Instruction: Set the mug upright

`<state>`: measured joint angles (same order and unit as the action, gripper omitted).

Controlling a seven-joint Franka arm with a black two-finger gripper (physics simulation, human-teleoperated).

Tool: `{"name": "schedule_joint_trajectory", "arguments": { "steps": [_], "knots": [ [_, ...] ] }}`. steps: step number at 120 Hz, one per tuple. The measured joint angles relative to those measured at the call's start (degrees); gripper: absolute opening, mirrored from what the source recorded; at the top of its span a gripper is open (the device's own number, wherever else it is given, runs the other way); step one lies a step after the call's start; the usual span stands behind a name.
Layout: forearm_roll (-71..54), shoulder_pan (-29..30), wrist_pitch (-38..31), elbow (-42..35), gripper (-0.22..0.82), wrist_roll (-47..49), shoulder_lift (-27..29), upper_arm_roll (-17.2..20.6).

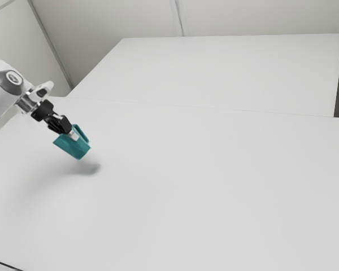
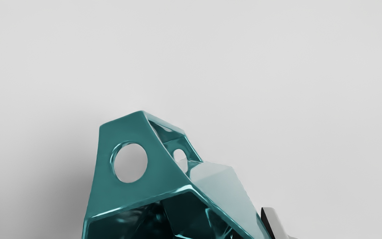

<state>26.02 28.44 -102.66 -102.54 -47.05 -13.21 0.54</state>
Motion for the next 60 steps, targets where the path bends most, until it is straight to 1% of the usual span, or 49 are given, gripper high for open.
{"name": "schedule_joint_trajectory", "arguments": {
  "steps": [34, 47, 60],
  "knots": [
    [-14.8, -7.0, 0.8, 0.7, -0.18, 9.2, 3.1, 0.0],
    [-18.4, -10.0, 0.4, 0.7, -0.18, 12.9, 3.3, 0.0],
    [-20.9, -11.9, -0.7, 0.7, -0.18, 16.3, 3.2, 0.0]
  ]
}}
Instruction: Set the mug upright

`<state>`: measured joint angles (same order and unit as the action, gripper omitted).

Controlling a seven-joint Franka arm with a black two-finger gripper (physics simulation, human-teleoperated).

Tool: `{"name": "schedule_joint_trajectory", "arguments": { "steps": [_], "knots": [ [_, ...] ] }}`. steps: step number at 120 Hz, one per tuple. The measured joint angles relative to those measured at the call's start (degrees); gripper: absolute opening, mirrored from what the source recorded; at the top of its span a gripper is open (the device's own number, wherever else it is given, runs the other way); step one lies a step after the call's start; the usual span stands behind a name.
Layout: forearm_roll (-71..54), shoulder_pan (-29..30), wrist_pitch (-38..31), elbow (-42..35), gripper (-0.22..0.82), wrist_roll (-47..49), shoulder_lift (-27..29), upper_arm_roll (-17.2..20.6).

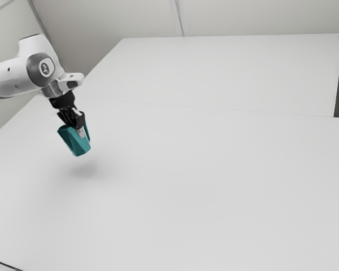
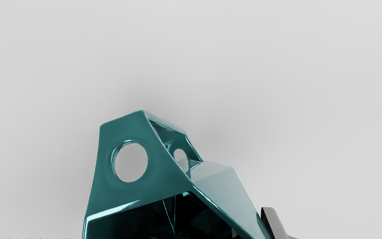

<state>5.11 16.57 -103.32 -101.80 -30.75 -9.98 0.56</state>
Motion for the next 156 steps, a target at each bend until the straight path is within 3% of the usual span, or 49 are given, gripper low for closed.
{"name": "schedule_joint_trajectory", "arguments": {
  "steps": [29, 49, 111, 156],
  "knots": [
    [-3.3, -4.4, -2.6, 0.0, -0.18, 6.9, -0.4, 0.2],
    [-6.2, -4.9, -4.4, -0.7, -0.18, 11.9, 0.2, 3.0],
    [-10.7, -4.9, -12.5, -12.1, -0.18, 27.0, 5.1, 10.5],
    [-13.9, -4.8, -18.1, -17.5, -0.18, 38.0, 5.2, 13.0]
  ]
}}
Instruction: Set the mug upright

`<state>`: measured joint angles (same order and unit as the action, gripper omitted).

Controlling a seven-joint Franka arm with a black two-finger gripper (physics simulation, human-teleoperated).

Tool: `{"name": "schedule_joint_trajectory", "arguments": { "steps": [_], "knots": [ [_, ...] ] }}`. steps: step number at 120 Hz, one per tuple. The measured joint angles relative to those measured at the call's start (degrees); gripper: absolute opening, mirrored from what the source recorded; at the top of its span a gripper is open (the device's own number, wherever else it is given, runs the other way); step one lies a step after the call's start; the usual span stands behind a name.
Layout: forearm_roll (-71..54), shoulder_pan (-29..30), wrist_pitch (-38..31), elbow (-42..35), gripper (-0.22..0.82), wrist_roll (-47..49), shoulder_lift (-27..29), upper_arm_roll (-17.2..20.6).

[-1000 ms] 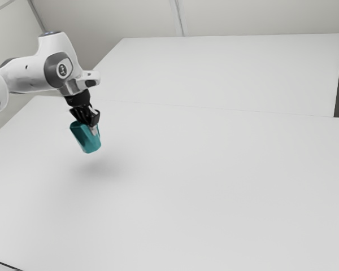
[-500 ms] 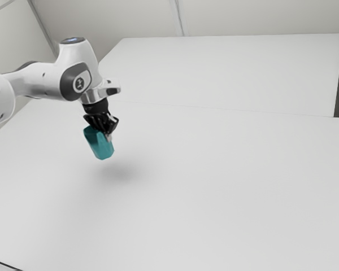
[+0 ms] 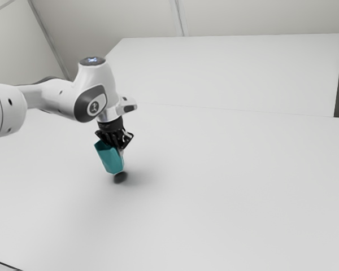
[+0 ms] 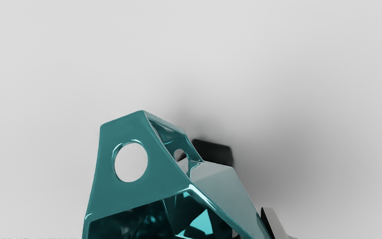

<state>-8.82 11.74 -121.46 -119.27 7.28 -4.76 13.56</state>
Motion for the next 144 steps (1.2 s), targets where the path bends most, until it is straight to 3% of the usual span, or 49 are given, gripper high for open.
{"name": "schedule_joint_trajectory", "arguments": {
  "steps": [92, 101, 125, 144],
  "knots": [
    [-5.2, 0.0, -3.1, -2.1, -0.17, 15.9, -2.3, 1.0],
    [-5.0, 0.0, -3.2, -2.2, -0.09, 16.6, -2.5, 1.0],
    [-2.7, 0.1, -3.8, -2.6, 0.3, 18.0, -1.7, 1.0],
    [-0.6, 0.1, -1.1, 0.7, 0.46, 18.6, 0.7, 1.0]
  ]
}}
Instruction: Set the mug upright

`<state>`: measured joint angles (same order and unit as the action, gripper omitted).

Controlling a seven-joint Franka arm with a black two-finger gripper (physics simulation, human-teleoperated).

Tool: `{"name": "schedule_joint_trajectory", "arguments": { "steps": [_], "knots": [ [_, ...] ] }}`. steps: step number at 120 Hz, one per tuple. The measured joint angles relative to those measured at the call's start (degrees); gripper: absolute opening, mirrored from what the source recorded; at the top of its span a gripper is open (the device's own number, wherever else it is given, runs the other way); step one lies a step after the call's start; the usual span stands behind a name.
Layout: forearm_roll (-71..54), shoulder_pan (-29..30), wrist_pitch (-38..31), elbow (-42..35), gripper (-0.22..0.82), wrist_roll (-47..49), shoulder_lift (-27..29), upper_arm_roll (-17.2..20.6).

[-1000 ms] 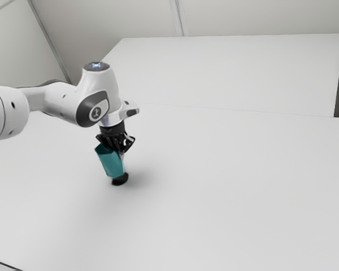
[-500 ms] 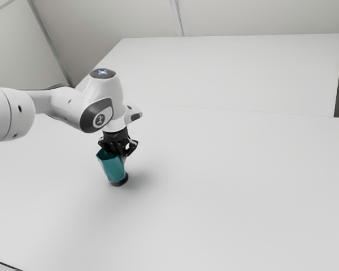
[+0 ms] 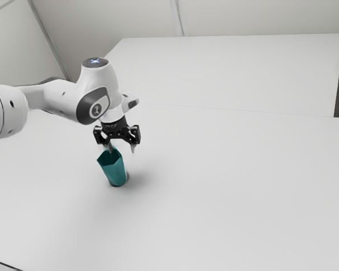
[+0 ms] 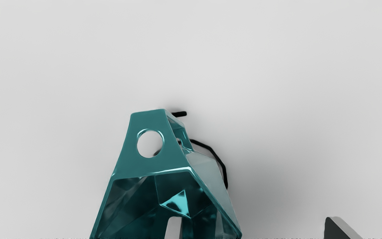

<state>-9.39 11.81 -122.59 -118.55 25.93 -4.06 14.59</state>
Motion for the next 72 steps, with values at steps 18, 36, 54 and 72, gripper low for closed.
{"name": "schedule_joint_trajectory", "arguments": {
  "steps": [18, 36, 54, 72],
  "knots": [
    [1.9, 0.0, 6.2, 6.1, 0.53, -1.0, 1.7, 0.0],
    [3.8, -0.1, 12.7, 11.8, 0.57, -3.9, 2.4, -0.2],
    [4.7, -0.2, 19.2, 18.8, 0.59, -7.4, 2.4, -0.5],
    [5.0, 0.0, 25.0, 25.1, 0.6, -10.5, 2.4, -0.6]
  ]
}}
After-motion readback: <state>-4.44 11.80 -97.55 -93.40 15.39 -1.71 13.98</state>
